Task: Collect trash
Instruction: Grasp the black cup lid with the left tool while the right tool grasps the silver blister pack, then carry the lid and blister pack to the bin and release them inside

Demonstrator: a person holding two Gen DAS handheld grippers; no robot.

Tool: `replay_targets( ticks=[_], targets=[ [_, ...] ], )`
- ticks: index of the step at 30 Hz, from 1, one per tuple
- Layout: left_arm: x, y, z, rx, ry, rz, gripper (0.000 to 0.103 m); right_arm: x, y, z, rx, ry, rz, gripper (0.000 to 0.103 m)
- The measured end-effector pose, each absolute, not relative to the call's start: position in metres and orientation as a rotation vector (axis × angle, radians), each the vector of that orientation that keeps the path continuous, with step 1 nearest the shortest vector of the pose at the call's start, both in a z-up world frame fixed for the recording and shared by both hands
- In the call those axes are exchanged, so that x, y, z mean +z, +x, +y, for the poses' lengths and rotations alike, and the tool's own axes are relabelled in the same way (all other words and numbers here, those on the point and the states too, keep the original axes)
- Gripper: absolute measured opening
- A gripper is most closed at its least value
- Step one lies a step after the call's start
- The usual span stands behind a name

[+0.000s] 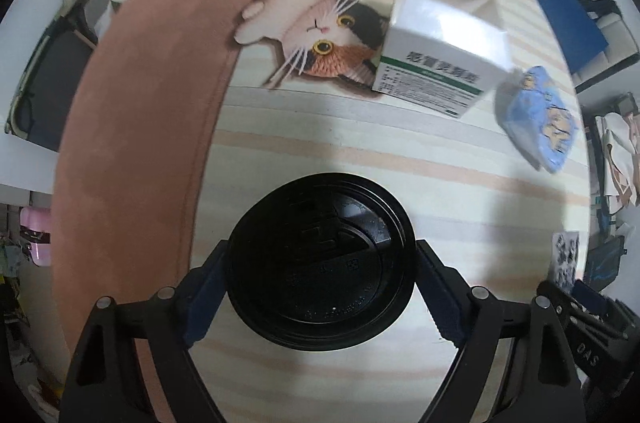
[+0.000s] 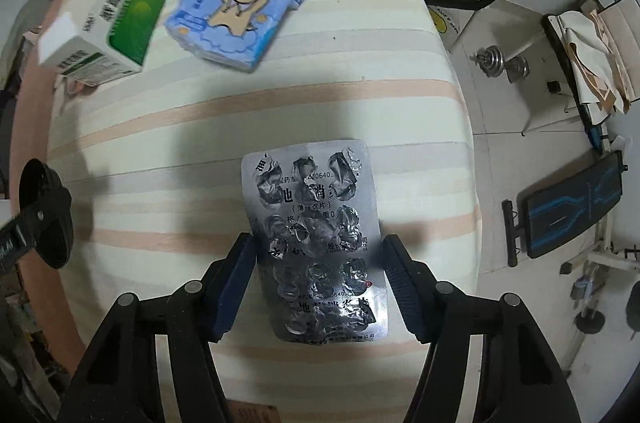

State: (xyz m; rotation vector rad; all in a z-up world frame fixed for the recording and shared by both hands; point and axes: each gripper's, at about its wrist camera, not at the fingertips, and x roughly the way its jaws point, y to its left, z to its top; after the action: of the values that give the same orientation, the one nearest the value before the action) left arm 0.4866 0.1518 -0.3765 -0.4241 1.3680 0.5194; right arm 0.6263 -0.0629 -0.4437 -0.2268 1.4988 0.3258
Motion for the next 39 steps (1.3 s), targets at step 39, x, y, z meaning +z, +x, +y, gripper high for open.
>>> replay_targets(
  ticks=[39],
  targets=[
    [-0.38, 0.089, 0.093, 0.228, -0.433, 1.396, 0.087, -0.429, 0.119, -0.127, 0.299, 0.106, 1.512, 0.067]
  ],
)
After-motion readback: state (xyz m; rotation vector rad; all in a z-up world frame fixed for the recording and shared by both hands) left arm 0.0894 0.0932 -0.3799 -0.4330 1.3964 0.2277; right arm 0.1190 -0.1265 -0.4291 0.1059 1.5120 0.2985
